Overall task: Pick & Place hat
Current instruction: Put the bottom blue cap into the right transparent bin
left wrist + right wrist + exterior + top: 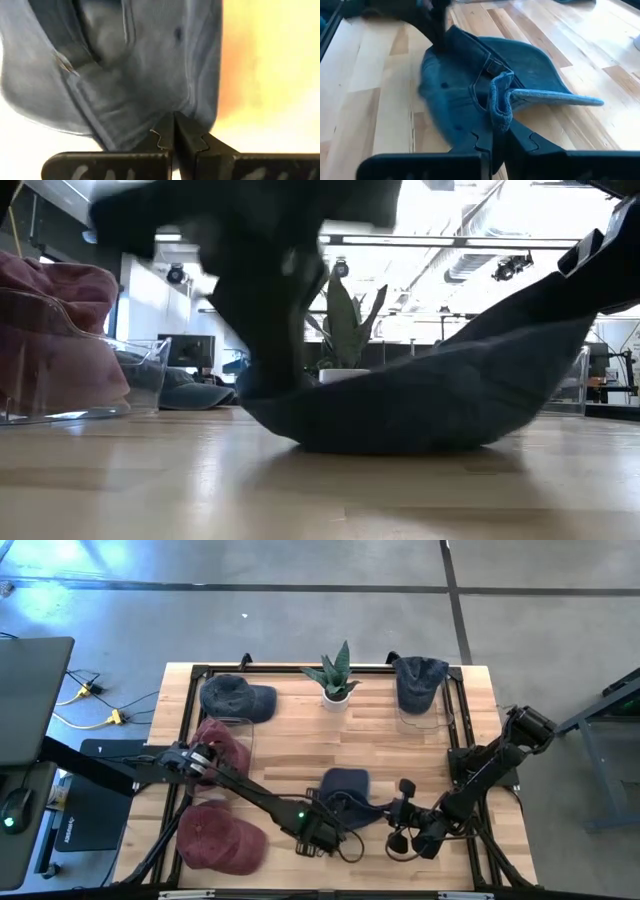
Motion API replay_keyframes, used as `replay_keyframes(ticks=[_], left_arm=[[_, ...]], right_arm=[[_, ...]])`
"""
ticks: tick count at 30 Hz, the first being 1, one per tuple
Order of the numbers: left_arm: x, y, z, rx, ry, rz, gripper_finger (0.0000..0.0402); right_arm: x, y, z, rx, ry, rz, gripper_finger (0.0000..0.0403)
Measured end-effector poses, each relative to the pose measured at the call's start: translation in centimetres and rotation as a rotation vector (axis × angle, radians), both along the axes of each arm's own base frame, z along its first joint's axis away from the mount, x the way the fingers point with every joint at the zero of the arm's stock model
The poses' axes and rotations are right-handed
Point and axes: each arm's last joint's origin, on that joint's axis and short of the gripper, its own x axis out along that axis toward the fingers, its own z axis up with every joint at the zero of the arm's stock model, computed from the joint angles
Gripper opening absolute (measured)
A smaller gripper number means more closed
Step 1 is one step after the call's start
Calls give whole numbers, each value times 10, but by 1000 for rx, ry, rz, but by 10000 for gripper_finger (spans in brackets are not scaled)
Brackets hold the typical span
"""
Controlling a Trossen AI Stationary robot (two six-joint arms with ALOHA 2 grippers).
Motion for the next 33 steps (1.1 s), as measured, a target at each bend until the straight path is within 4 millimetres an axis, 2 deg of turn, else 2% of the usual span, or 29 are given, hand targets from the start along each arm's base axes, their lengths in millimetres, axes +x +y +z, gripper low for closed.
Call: replay_keyframes(ticks=[2, 8, 14, 17, 21, 25, 33], left_arm=[[5, -3, 8, -19, -62, 1, 0], [20, 6, 12, 17, -192, 53, 0], [26, 37, -17, 41, -124, 178, 0], [24, 49, -23, 56, -104, 233, 0], [20, 54, -24, 118, -94, 292, 0], [16, 45, -14, 110, -115, 243, 0], [16, -1, -4, 88, -247, -35, 0]], right_arm=[[1, -1, 0, 2, 3, -1, 21], [1, -1, 0, -1, 1, -4, 9], [0, 0, 0, -15, 9, 16, 18], [0, 0, 0, -13, 15, 24, 20], [1, 0, 0, -26, 19, 31, 13], [0, 0, 0, -28, 17, 29, 10], [1, -1, 0, -10, 4, 4, 25]])
